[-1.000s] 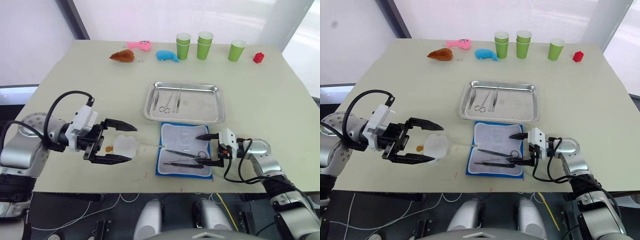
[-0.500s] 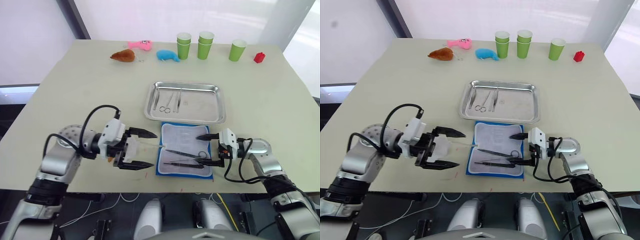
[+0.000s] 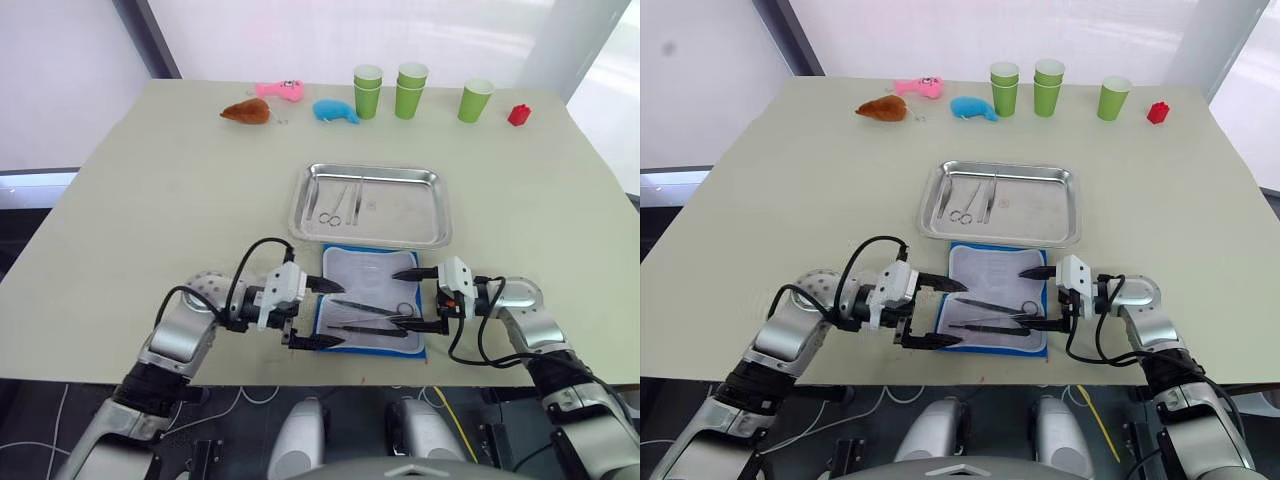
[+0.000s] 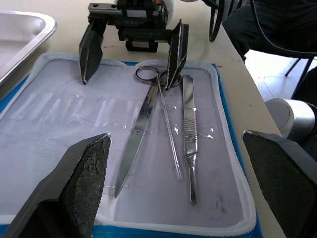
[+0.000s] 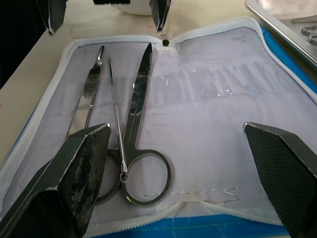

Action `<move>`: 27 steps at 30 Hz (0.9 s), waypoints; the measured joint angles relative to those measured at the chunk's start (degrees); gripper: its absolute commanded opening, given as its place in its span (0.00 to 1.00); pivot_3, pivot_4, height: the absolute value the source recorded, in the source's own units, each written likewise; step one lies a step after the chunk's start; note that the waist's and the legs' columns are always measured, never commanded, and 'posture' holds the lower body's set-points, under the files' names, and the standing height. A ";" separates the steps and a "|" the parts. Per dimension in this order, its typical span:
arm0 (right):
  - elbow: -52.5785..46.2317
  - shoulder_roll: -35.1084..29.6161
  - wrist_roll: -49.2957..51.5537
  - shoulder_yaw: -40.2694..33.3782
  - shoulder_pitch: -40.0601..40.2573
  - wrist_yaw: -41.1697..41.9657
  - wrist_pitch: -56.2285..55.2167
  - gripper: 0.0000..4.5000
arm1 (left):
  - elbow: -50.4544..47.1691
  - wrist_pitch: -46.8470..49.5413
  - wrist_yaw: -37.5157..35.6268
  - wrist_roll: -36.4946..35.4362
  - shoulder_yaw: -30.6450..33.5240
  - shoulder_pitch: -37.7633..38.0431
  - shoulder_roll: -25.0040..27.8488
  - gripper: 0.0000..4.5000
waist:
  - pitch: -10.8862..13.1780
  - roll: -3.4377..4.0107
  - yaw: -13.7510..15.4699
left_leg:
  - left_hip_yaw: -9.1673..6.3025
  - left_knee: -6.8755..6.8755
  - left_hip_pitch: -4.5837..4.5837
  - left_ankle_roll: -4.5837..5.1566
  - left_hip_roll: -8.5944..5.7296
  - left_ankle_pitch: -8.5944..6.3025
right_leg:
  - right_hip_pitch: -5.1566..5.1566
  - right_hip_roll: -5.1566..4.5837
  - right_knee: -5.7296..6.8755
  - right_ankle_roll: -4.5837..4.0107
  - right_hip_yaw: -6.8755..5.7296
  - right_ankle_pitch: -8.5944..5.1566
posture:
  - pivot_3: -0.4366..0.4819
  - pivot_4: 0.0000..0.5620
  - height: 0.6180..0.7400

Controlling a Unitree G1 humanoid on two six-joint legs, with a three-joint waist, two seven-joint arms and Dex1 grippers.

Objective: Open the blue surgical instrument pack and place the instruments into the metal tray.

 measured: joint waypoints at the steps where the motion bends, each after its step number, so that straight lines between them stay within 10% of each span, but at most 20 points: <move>1: -0.03 -0.09 0.02 -0.01 0.03 -0.05 0.04 1.00 | 1.04 -0.87 0.03 0.54 -0.57 0.21 -1.10 1.00 | 0.00 0.01 0.04 | -0.01 0.01 0.00 0.00 0.00 0.00 | 0.00 -0.01 0.01 0.00 0.00 0.00 | 0.48 0.27 1.00; 27: -0.34 -0.22 0.06 -0.01 0.33 -0.97 0.62 1.00 | 15.25 -9.94 -3.02 3.28 -2.07 -5.25 -5.12 1.00 | -0.08 0.14 0.10 | -0.02 0.18 0.01 0.01 -0.02 0.01 | 0.06 0.01 0.11 0.01 -0.07 0.01 | 0.48 0.27 1.00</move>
